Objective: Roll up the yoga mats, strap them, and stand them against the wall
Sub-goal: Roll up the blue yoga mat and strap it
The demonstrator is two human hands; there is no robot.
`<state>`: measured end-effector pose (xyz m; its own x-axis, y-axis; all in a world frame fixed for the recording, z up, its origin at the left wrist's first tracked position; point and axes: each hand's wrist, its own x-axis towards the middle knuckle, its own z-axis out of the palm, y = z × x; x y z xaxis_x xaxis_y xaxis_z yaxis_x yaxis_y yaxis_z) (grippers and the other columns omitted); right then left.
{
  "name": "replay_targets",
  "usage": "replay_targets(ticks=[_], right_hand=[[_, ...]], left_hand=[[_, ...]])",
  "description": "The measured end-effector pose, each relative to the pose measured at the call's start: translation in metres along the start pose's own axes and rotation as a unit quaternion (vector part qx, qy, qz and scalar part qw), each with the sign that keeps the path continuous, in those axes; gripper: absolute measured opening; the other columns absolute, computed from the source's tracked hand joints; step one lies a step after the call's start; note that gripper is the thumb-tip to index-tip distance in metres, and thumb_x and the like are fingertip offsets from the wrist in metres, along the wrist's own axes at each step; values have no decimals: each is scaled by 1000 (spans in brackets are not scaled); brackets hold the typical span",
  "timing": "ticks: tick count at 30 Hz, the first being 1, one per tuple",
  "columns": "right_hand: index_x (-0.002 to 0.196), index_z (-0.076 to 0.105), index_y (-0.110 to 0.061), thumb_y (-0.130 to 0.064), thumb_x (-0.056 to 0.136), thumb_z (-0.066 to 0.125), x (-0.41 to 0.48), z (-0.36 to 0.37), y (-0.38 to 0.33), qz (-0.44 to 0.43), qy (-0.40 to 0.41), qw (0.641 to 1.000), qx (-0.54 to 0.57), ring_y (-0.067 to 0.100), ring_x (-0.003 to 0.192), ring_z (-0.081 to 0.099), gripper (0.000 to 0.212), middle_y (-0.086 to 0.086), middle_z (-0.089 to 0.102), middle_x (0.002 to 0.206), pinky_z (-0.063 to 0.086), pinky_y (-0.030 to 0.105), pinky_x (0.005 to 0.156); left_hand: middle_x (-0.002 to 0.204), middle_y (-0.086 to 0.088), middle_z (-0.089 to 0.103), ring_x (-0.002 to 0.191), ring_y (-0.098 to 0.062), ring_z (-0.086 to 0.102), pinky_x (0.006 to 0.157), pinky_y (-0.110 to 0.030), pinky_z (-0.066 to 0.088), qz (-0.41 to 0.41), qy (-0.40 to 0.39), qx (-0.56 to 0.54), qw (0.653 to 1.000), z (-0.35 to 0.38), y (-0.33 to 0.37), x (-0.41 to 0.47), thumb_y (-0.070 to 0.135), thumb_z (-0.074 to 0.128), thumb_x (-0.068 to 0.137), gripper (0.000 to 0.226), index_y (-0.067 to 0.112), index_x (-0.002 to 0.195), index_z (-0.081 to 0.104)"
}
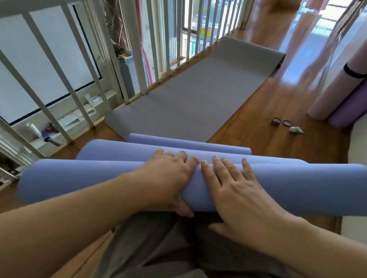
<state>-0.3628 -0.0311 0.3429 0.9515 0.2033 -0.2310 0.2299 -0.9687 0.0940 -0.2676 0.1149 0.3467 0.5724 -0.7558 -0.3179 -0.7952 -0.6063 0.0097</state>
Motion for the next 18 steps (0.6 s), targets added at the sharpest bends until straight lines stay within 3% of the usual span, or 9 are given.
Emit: replay_targets(ticks=[4, 7, 10, 13, 16, 18], right_hand=[[151, -8, -15, -50, 80, 67, 23, 1, 7, 14, -12, 1000, 11, 30, 141, 20, 109, 11, 18, 153, 6, 54, 118], [149, 13, -17, -50, 72, 74, 42, -6, 21, 14, -21, 998, 61, 26, 132, 36, 103, 6, 36, 144, 23, 45, 114], [142, 28, -23, -53, 62, 80, 55, -12, 33, 12, -38, 994, 97, 22, 123, 45, 100, 2, 46, 135, 36, 38, 104], [144, 26, -23, -52, 64, 80, 59, -14, 35, 15, -47, 994, 96, 22, 129, 40, 100, 1, 42, 140, 28, 45, 110], [150, 10, -18, -50, 73, 73, 54, -6, 27, 25, -12, 999, 45, 25, 139, 25, 105, 3, 27, 150, 13, 53, 116], [151, 6, -18, -52, 74, 70, 56, 3, 24, 35, 8, 999, 17, 26, 139, 26, 106, 5, 26, 150, 14, 53, 116]], left_hand=[[135, 9, 48, 122, -16, 47, 106, -39, 36, -13, -80, -111, 990, -14, -21, 19, 75, 70, 59, 99, 34, 140, 33], [142, 4, 43, 132, -19, 39, 113, -57, 19, -25, -48, -9, 998, -16, -20, 22, 80, 58, 66, 100, 29, 146, 27], [151, -3, 31, 136, -23, 35, 115, -60, 6, -36, 0, 89, 995, -1, -5, 16, 79, 55, 70, 112, 19, 151, 7], [150, -3, 33, 136, -23, 36, 117, -56, 8, -37, 12, 62, 997, 1, -9, 22, 72, 62, 71, 110, 18, 151, 9], [151, -1, 34, 138, -22, 34, 116, -58, 12, -33, -28, 1, 999, -10, -22, 31, 69, 66, 70, 105, 21, 149, 16], [149, 2, 38, 137, -20, 35, 115, -60, 12, -22, -45, -10, 999, -18, -28, 37, 69, 67, 69, 102, 25, 149, 20]])
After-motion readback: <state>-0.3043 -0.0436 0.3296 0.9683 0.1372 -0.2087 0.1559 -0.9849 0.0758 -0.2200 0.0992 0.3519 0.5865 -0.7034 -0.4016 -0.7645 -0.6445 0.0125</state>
